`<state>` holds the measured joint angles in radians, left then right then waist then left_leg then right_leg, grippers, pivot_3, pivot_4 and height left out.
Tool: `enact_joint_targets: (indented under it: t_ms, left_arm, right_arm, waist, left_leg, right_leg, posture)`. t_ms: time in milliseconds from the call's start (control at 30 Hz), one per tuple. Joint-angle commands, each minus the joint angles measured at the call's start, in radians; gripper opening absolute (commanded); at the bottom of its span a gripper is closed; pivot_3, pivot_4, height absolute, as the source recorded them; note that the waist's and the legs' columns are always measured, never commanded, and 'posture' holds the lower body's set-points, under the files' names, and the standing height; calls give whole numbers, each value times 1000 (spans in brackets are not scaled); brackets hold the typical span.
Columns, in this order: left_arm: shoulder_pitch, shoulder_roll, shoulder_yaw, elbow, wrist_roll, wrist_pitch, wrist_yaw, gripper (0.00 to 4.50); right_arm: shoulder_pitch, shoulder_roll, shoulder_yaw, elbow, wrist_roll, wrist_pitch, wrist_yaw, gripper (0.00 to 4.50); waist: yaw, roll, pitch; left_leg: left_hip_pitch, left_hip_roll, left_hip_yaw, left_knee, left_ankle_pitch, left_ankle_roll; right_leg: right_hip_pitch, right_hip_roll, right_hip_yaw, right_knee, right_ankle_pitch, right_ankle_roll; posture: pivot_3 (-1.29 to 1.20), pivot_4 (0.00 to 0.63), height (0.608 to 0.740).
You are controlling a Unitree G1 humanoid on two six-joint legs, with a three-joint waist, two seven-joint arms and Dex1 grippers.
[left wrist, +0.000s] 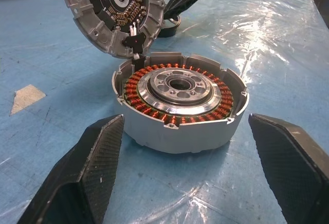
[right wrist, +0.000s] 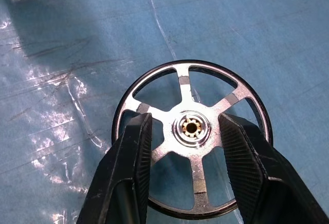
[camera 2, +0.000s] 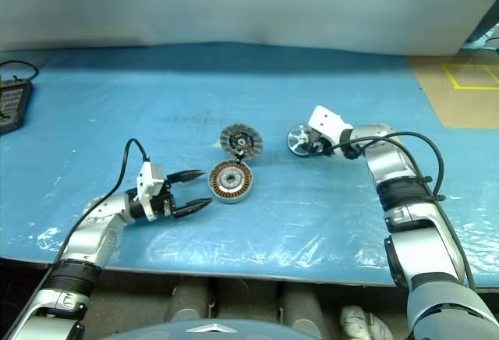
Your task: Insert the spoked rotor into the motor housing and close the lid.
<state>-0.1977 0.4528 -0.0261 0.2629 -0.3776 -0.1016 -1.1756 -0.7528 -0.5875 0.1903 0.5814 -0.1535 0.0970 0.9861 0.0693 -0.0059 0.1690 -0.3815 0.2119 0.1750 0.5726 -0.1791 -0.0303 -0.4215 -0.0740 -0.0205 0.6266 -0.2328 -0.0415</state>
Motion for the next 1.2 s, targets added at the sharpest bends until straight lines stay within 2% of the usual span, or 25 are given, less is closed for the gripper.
enact_joint_targets:
  t_ms: [33,267,300,400,667,800,933,1200]
  left_arm:
    - [-3,6,18,-10,-5,-11,-1,4072]
    - [-1,6,20,-12,-4,-13,2,4072]
    - [0,6,20,-13,-4,-13,2,4072]
    - [0,6,21,-13,-3,-14,3,4072]
    - [-4,4,18,-10,-3,-17,-1,4072]
    - [-5,4,18,-11,-6,-15,-6,4072]
    - [-4,5,16,-13,-11,-11,-17,4072]
    - [-14,1,11,-3,-10,-13,-38,4072]
  right_arm:
    - [0,-15,36,44,-35,-42,1,2103]
    - [-20,-15,64,115,-65,-117,2,2103]
    - [-22,-13,61,119,-60,-122,2,1723]
    - [-22,-10,50,120,-46,-128,2,1421]
    - [-6,-9,1,76,12,-123,17,1414]
    - [10,-20,-60,-24,114,-52,90,1414]
    - [59,-50,-101,-192,254,58,227,1414]
    - [163,-88,-83,-449,409,236,363,1414]
  waist:
    - [0,0,0]
    - [0,0,0]
    - [-1,0,0]
    - [-2,-1,-1]
    - [-2,-1,-1]
    - [-1,-1,0]
    - [1,0,0]
    - [2,0,0]
  left_leg:
    - [1,0,0,0,0,0]
    - [4,0,0,0,-2,-3]
    - [5,0,0,0,-2,-3]
    - [9,1,0,0,-2,-3]
    - [13,2,0,-1,-2,-3]
    - [13,1,0,-3,-2,-3]
    - [11,2,0,-4,-2,-3]
    - [9,4,0,-4,-2,-3]
  right_leg:
    - [1,0,0,0,0,0]
    - [4,0,0,0,0,0]
    - [5,0,0,0,0,0]
    - [10,0,0,-1,0,0]
    - [14,0,0,-3,0,0]
    - [13,0,0,-3,0,0]
    - [11,0,0,-4,0,0]
    - [9,0,0,-4,0,0]
  posture:
    - [0,150,740]
    - [0,150,740]
    - [0,150,740]
    - [0,150,740]
    - [0,150,740]
    - [0,150,740]
    - [0,150,740]
    - [0,150,740]
